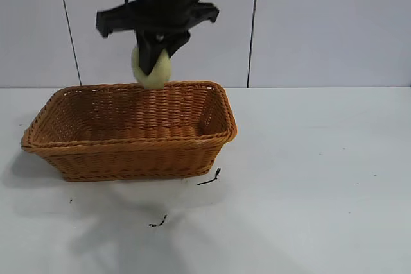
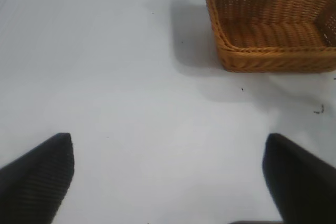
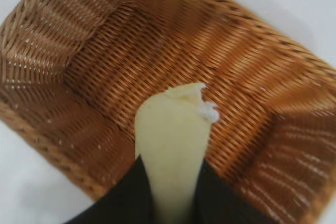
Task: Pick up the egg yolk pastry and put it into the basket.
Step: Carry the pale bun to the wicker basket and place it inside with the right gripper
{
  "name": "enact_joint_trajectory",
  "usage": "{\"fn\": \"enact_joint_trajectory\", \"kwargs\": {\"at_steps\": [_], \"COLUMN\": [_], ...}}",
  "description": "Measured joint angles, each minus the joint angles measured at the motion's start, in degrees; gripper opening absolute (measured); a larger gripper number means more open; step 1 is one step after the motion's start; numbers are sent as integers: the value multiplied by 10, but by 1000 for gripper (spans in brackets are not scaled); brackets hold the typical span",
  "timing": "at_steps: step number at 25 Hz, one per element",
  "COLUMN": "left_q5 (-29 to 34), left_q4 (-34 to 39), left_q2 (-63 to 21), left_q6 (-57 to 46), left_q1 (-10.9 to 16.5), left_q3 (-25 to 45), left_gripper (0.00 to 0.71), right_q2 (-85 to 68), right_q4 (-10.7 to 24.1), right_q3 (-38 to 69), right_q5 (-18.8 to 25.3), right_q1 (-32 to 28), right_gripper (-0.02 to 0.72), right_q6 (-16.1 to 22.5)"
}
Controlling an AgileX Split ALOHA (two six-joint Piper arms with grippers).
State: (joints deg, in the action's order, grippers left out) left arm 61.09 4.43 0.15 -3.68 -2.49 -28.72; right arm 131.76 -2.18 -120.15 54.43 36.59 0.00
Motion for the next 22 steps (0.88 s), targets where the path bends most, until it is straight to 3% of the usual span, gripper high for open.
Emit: {"fn": "enact_joint_trajectory", "kwargs": {"at_steps": [6,11,13,17,18,22], "left_q5": [0,0,0,0,0,0], "left_q4": [0,0,0,0,0,0], "left_q2": [0,0,0,0,0,0], "left_q6": [0,0,0,0,0,0], "left_q1": [0,0,0,0,0,0], "left_q3": [0,0,0,0,0,0], "left_gripper": [696,696,696,696,696,696], "right_q2": [70,89,89,89,89,89], "right_q4": [39,27,18,15,15,15], "right_q3": [0,0,0,-26,-39,-129], "right_q5": [-36,-47,-48,-40,-33,28], "right_q1": [-1,-1,-1,-1,-1,-1], "right_gripper": [81,109,209,538,589,671], "right_q6": [0,0,0,3,0,0]}}
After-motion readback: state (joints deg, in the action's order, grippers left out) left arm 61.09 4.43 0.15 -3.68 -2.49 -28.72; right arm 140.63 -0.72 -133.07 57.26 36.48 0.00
